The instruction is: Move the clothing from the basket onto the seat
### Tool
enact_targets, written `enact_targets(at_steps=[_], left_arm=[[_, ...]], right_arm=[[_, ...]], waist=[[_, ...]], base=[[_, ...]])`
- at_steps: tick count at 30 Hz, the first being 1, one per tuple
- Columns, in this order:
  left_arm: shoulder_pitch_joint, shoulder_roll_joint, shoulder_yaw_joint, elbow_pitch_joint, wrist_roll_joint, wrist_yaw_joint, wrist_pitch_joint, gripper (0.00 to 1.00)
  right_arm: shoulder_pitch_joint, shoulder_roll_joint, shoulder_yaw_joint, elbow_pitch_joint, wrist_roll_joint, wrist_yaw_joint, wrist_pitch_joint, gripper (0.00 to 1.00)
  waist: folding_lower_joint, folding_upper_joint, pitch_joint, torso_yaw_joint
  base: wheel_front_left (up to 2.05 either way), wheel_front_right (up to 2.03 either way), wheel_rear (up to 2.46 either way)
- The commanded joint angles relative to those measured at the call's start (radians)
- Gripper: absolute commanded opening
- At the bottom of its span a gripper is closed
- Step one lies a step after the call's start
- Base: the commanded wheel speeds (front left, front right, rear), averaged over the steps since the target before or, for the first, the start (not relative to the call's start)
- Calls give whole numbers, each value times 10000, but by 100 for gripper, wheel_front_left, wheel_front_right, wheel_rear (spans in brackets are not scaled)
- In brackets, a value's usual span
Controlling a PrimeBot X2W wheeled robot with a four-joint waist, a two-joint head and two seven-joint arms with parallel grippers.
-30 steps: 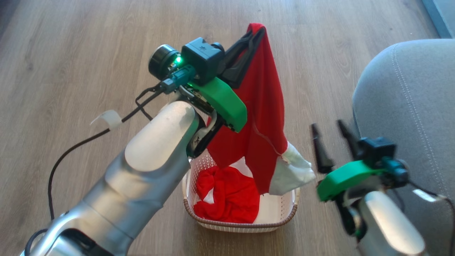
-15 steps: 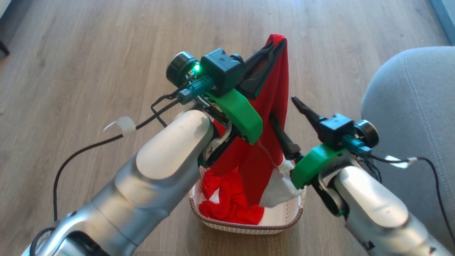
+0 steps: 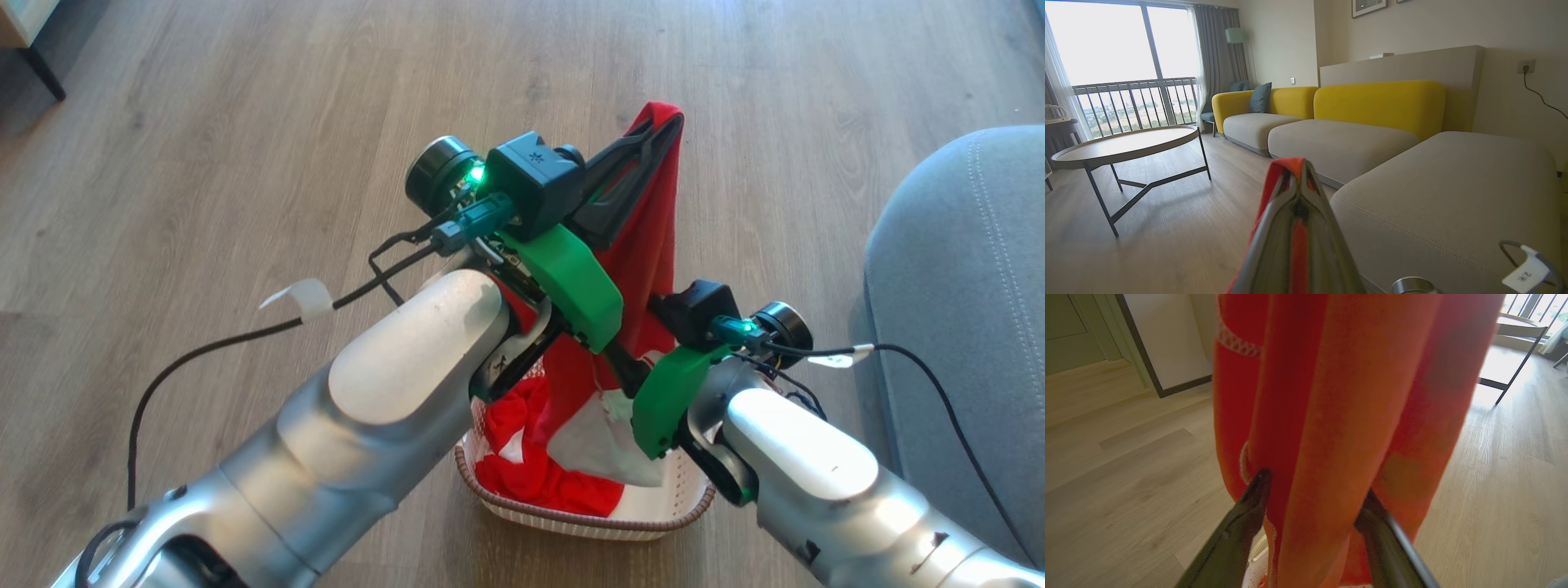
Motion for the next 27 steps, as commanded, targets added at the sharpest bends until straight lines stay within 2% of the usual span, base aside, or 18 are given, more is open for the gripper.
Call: enact_targets(at_steps=[1,8,9,10,21,27], left_arm=[[-572,93,311,-306,-97,62,-93,0],[-499,93,452,-117,-68,173,-93,0],[-473,93,517,-93,-13,180,-93,54],[-430,93,546,-15,47,173,-93,100],[83,93,965,895,495,-320,-93,100],[389,93,1228,1213,816,-549,-93,100]], right_arm=[[-302,95,81,-136,109,71,-49,0],[-284,-69,225,-266,452,71,-49,0],[-271,-102,213,-335,461,71,-49,0],[-250,-134,185,-404,467,71,-49,0],[197,-526,-766,-1400,259,71,-49,0],[587,-681,-1870,-2125,46,71,-49,0]], waist=[[1,0,0,24],[1,0,85,-120],[1,0,112,-178],[1,0,135,-237],[1,0,385,-909],[1,0,499,-1353]], base=[[0,0,0],[0,0,0],[0,0,0],[0,0,0],[0,0,0],[0,0,0]])
